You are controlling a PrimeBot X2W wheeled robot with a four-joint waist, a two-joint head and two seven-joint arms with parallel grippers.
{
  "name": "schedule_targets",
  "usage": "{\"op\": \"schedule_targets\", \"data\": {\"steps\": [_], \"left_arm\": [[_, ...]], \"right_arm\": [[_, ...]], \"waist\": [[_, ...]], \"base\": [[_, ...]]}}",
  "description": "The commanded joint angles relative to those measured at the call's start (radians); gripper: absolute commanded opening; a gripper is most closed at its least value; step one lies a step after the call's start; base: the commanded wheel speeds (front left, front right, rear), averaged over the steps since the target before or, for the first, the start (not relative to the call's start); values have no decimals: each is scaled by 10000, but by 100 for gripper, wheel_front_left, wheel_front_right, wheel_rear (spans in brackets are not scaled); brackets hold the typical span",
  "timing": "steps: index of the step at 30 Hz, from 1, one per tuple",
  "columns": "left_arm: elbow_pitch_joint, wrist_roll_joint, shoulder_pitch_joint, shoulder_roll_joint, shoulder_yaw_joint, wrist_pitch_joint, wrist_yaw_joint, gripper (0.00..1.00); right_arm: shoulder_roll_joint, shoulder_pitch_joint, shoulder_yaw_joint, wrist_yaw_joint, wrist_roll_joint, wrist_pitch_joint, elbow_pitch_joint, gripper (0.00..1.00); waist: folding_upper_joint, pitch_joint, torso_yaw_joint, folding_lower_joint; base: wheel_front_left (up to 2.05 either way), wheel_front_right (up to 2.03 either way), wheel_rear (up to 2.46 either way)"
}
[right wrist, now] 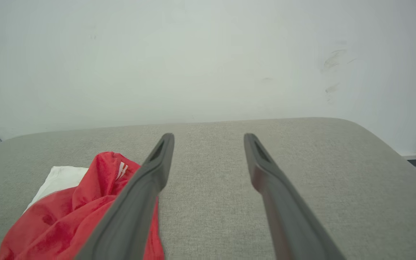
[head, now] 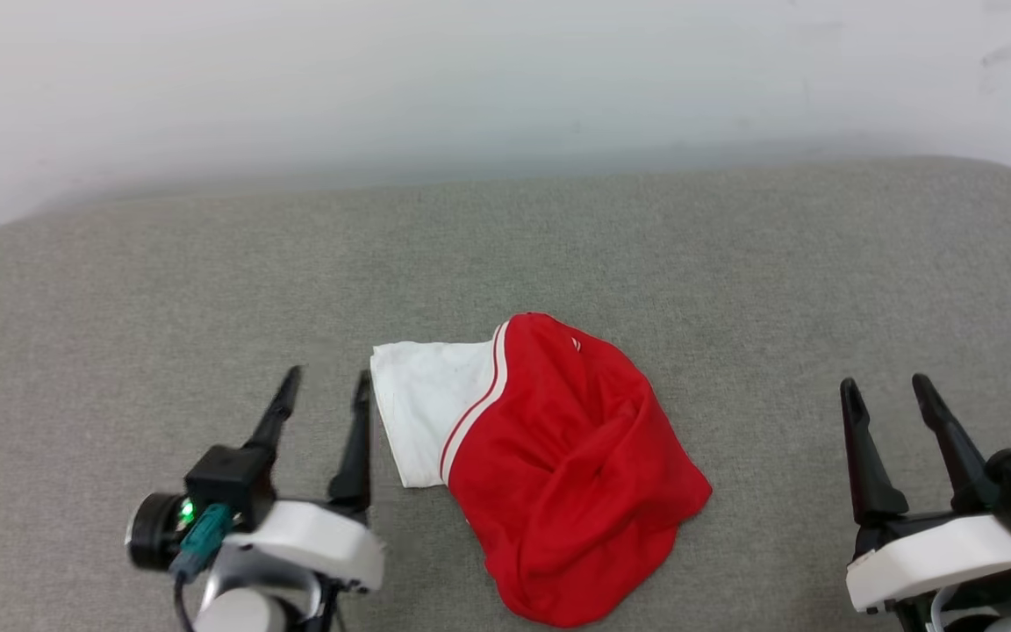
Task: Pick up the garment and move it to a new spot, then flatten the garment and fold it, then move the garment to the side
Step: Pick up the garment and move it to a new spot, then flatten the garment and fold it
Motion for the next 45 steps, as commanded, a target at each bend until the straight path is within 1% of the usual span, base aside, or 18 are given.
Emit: {"op": "schedule_targets", "data": {"steps": [1, 6, 11, 24, 27, 30, 33, 34, 35, 36, 41, 45], "left_arm": [[-20, 38, 325, 178, 201, -98, 178, 100], [-242, 16, 999, 504, 540, -171, 469, 100], [-507, 7, 1517, 583, 552, -147, 629, 100], [-822, -45, 1582, 672, 481, 13, 750, 100], [-855, -66, 1468, 692, 481, 31, 741, 100], [-881, -65, 1312, 705, 477, 5, 692, 100], [-892, -109, 1159, 650, 493, -62, 673, 100], [-892, -109, 1159, 650, 493, -62, 673, 100], [-889, -129, 1043, 602, 496, -110, 663, 100], [-889, -129, 1043, 602, 496, -110, 663, 100], [-836, -103, 773, 478, 478, -234, 628, 100], [-730, -100, 560, 412, 487, -308, 557, 100]], "right_arm": [[19, 210, 13, -7, -57, 52, 8, 100], [19, 457, -9, -7, -90, 210, -39, 100], [19, 661, -8, -5, -37, 305, -95, 100], [20, 724, 17, -7, 97, 330, -121, 100], [20, 718, -70, -5, 278, 510, -11, 100], [24, 690, 97, -5, 583, 1317, 161, 100], [-301, 535, 332, -7, 765, 2509, 254, 100], [-301, 535, 332, -7, 765, 2509, 254, 100], [-646, 423, 810, -7, 931, 3343, 206, 100], [-646, 423, 810, -7, 931, 3343, 206, 100], [-1721, 144, 2347, -7, 1525, 5129, 34, 100], [-2459, -285, 3339, -7, 1821, 5839, -47, 100]], "waist": [[-1, -188, 94, 0], [-1, -487, 149, 0], [-1, -684, 149, 0], [-1, -676, 93, 0], [-1, -588, 131, 0], [-1, -406, 248, 0], [-1, -197, 408, 0], [-1, -197, 408, 0], [-1, -23, 523, 0], [-1, -23, 523, 0], [-1, 437, 795, 0], [-1, 790, 965, 0]], "base": [[0, 0, 0], [0, 0, 0], [0, 0, 0], [0, 0, 0], [0, 0, 0], [0, 0, 0], [0, 0, 0], [0, 0, 0], [0, 0, 0], [0, 0, 0], [0, 0, 0], [0, 0, 0]]}}
